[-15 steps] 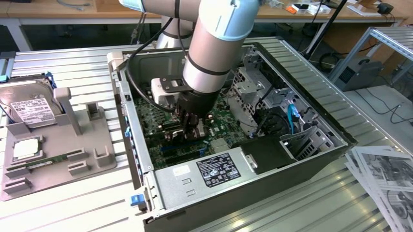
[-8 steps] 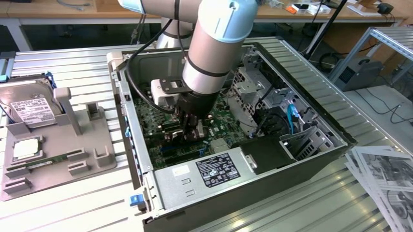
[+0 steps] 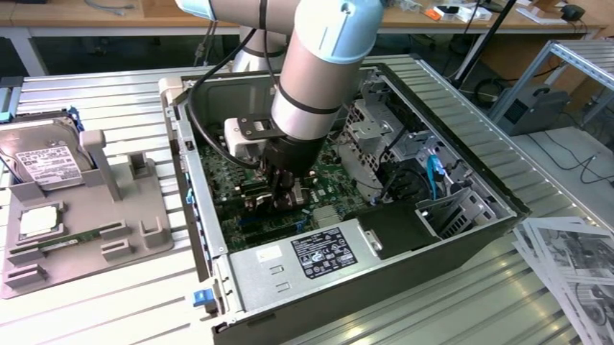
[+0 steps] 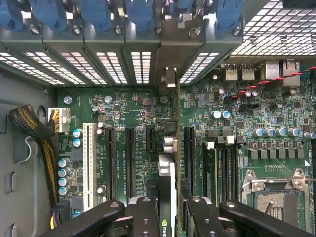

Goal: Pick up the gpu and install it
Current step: 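Insert the gpu into the slot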

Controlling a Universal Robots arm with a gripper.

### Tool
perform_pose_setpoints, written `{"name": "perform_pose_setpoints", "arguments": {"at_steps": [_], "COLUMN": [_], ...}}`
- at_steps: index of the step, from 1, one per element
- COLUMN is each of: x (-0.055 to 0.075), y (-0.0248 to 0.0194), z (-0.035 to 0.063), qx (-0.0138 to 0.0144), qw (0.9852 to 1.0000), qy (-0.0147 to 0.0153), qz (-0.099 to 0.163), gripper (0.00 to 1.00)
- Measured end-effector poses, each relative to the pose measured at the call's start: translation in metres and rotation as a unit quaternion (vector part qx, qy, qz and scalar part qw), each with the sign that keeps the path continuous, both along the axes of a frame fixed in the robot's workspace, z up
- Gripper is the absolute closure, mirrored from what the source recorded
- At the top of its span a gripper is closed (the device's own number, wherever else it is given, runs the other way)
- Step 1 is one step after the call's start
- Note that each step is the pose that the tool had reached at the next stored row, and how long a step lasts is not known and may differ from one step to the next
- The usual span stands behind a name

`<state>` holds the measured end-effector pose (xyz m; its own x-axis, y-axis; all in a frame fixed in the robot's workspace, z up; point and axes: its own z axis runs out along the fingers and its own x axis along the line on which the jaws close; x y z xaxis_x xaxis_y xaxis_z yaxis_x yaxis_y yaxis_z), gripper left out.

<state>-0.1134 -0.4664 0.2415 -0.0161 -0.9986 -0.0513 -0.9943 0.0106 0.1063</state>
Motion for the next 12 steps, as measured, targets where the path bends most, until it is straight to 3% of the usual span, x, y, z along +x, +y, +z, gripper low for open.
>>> {"name": "perform_pose_setpoints", "arguments": {"at_steps": [4, 5, 8, 12], "x": [0.0, 0.0, 0.0, 0.0], "y": [0.0001, 0.0004, 0.0002, 0.0002], "z": [0.0008, 0.0033, 0.0197, 0.0198], "qx": [0.0001, 0.0013, -0.0001, 0.0001], "qw": [1.0, 1.0, 1.0, 1.0], "qy": [-0.0001, -0.0009, -0.0009, -0.0011], "qz": [0.0, 0.0, 0.0, 0.0], "gripper": [0.73, 0.73, 0.73, 0.73]}}
